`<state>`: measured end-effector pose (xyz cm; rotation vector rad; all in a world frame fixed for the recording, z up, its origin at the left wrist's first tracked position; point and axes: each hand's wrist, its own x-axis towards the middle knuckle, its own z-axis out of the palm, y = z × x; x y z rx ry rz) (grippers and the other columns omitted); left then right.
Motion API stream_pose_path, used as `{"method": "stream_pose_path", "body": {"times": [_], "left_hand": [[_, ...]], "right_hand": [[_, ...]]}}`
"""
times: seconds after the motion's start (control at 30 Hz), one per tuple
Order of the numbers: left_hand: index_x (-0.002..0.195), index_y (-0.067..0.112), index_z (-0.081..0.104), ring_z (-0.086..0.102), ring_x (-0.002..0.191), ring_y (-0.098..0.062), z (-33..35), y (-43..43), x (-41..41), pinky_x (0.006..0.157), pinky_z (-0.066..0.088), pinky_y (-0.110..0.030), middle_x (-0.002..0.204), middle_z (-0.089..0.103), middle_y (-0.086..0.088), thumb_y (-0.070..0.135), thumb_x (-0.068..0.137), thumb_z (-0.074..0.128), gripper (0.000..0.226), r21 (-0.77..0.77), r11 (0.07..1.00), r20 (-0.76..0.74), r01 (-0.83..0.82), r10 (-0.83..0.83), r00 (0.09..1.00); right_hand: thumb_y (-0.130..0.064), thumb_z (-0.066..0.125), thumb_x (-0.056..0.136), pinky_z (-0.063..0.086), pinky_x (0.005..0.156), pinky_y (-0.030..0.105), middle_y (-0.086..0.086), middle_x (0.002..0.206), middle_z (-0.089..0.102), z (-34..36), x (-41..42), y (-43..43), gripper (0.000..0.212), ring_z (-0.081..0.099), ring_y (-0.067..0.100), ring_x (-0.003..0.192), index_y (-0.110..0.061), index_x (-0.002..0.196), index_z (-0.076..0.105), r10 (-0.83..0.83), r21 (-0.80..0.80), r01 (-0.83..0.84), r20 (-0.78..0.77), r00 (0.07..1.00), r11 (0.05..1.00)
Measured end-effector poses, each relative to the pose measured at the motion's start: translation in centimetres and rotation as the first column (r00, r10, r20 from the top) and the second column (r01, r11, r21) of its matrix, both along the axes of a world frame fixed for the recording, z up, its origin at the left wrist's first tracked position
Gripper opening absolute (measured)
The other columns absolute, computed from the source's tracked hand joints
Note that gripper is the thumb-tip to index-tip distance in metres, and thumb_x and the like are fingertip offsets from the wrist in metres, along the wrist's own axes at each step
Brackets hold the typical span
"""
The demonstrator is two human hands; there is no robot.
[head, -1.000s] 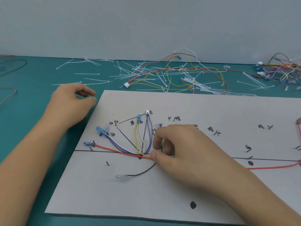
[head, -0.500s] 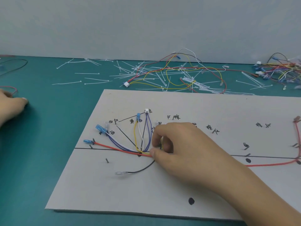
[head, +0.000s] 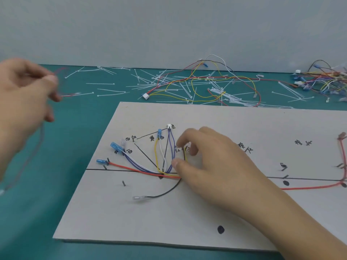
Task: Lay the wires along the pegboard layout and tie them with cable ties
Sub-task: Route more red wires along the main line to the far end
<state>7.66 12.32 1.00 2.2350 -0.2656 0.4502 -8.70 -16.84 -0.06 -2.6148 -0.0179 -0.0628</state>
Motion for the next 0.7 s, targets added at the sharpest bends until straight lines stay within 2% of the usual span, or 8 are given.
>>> {"method": "stream_pose_path", "body": {"times": [0.07,0.17,0.23,0.3,0.37,0.47,0.53,0.7], "left_hand": [[0.092,0.035,0.063,0.058,0.033,-0.016,1.6,-2.6,-2.5,0.039,0.040,-0.018,0.085,0.075,0.010,0.041,0.094,0.057,0.009,-0.098,0.993,-0.007,0.071,-0.073,0.997],[0.093,0.031,0.066,0.066,0.039,-0.017,2.4,-8.3,-7.2,0.037,0.039,-0.013,0.092,0.075,0.009,0.033,0.092,0.065,0.003,-0.041,0.947,0.003,0.320,-0.320,0.947],[0.093,0.029,0.067,0.066,0.040,-0.016,2.7,-10.6,-9.3,0.037,0.041,-0.014,0.089,0.072,0.007,0.027,0.093,0.066,0.002,-0.048,0.898,-0.022,0.438,-0.439,0.898],[0.092,0.029,0.067,0.062,0.037,-0.019,2.5,-12.0,-10.4,0.037,0.043,-0.018,0.082,0.068,0.004,0.026,0.093,0.067,0.004,-0.080,0.863,-0.040,0.498,-0.502,0.864],[0.089,0.028,0.069,0.057,0.035,-0.025,2.4,-12.7,-10.6,0.036,0.041,-0.020,0.075,0.065,0.000,0.023,0.094,0.071,0.008,-0.112,0.852,-0.060,0.512,-0.520,0.852],[0.086,0.029,0.073,0.052,0.032,-0.022,2.4,-12.6,-10.3,0.036,0.039,-0.022,0.069,0.064,-0.002,0.023,0.093,0.077,0.010,-0.177,0.839,-0.084,0.515,-0.534,0.841],[0.093,0.034,0.075,0.052,0.033,-0.015,2.8,-12.3,-10.4,0.037,0.040,-0.024,0.065,0.066,-0.001,0.033,0.088,0.076,0.005,-0.189,0.802,-0.110,0.567,-0.591,0.799],[0.114,0.049,0.073,0.054,0.049,-0.011,2.9,-10.7,-9.8,0.049,0.043,-0.019,0.063,0.073,-0.001,0.034,0.086,0.077,0.033,-0.089,0.720,-0.222,0.688,-0.688,0.691]], "right_hand": [[-0.050,0.060,0.090,0.044,0.076,0.029,-0.017,0.102,0.052,0.0,0.1,-0.1,0.035,0.051,0.002,0.089,-0.047,0.122,0.047,-0.029,0.118,0.020,0.071,0.997,0.993],[-0.028,0.068,0.089,0.043,0.066,0.013,-0.017,0.104,0.057,0.1,0.3,-0.3,0.065,0.059,0.007,0.077,-0.061,0.136,0.038,-0.005,0.359,-0.048,0.143,0.990,0.932],[-0.012,0.069,0.087,0.050,0.066,0.019,-0.015,0.108,0.060,0.4,0.3,-0.1,0.088,0.064,0.013,0.071,-0.066,0.142,0.029,0.031,0.488,-0.112,0.172,0.985,0.865],[-0.001,0.067,0.084,0.053,0.065,0.029,-0.012,0.108,0.063,0.5,0.4,0.0,0.095,0.065,0.015,0.069,-0.062,0.146,0.029,0.039,0.619,-0.170,0.220,0.975,0.767],[0.006,0.062,0.078,0.051,0.062,0.032,-0.002,0.103,0.066,0.8,0.5,-0.4,0.084,0.064,0.021,0.069,-0.041,0.146,0.045,0.028,0.820,-0.212,0.234,0.972,0.532],[-0.004,0.068,0.078,0.044,0.061,0.032,0.009,0.097,0.066,1.8,0.8,-1.4,0.040,0.061,0.020,0.067,-0.015,0.117,0.069,0.149,0.972,-0.157,0.131,0.980,0.177],[-0.020,0.067,0.090,0.046,0.062,0.029,0.011,0.097,0.070,2.1,0.9,-1.8,0.011,0.060,0.017,0.068,-0.015,0.097,0.073,0.143,0.989,-0.113,0.098,0.985,0.098],[-0.025,0.050,0.103,0.056,0.063,0.027,0.012,0.092,0.074,2.5,1.2,-2.5,0.022,0.069,0.018,0.071,-0.013,0.091,0.063,-0.126,0.997,-0.067,0.071,0.989,0.040]]}}
